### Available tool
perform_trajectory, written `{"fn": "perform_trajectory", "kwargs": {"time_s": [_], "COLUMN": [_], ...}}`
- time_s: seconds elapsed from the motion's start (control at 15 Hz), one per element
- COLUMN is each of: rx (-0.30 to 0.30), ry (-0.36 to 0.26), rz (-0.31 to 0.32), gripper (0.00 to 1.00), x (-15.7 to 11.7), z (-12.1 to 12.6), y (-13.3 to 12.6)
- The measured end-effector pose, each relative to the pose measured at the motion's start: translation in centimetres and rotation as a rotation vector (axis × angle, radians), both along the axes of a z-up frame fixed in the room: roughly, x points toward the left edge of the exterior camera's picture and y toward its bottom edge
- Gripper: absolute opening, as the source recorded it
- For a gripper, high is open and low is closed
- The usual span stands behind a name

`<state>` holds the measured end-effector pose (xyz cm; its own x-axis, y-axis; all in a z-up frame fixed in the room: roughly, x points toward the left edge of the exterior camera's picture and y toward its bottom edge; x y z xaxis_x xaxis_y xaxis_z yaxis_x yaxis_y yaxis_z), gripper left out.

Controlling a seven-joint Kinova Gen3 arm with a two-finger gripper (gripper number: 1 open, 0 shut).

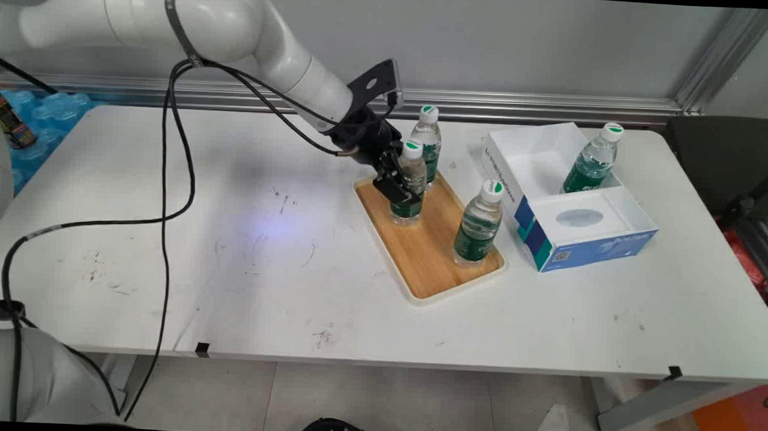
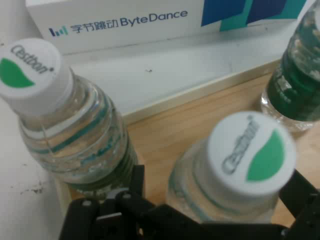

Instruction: Pick up the green bottle from the white box

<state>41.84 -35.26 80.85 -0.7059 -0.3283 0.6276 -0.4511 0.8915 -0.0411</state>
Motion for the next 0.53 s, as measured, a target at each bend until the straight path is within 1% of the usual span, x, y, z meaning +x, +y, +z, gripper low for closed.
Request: {"fn": "perform_trajectory", "kwargs": {"time_s": [0.27, 0.53], "rx": [0.002, 0.014], "ry": [0.001, -0.003], "rz": [0.003, 0.029], "gripper": [1.0, 1.0], "x": [0.3, 0.8], "z": [1.8, 5.6], "y": [0.7, 1.6]}}
